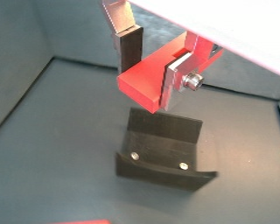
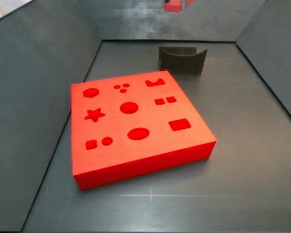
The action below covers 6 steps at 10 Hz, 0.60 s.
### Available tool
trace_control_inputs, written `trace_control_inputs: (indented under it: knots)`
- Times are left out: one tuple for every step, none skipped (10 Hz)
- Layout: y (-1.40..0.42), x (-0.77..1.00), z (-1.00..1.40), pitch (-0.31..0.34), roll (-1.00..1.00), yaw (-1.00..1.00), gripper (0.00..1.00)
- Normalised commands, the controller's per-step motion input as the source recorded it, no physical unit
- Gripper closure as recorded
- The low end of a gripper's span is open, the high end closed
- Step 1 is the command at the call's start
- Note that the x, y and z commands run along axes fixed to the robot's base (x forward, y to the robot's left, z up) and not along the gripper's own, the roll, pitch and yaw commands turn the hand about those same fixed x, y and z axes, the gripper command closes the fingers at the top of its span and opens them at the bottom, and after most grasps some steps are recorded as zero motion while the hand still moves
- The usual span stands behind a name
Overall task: Pick up the double-square object. Move up. Place the double-square object on the fixture. Regrasp the double-square object. Move to above the board. Insert the double-square object.
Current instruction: Place the double-square object on the fixture.
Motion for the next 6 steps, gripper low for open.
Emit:
trace_control_inputs:
  knots:
    - [-0.23, 1.00, -0.02, 0.053, -0.09, 1.00, 1.00]
    - [-0.21, 1.00, -0.02, 0.063, -0.09, 1.00, 1.00]
    - [0.25, 0.31, 0.07, 0.082, -1.00, 0.65, 1.00]
    - [0.29, 0.22, 0.07, 0.089, -1.00, 0.56, 1.00]
    - [0.21, 0.10, 0.03, 0.117, -1.00, 0.48, 1.00]
    - [0.12, 0.03, 0.01, 0.142, -1.00, 0.45, 1.00]
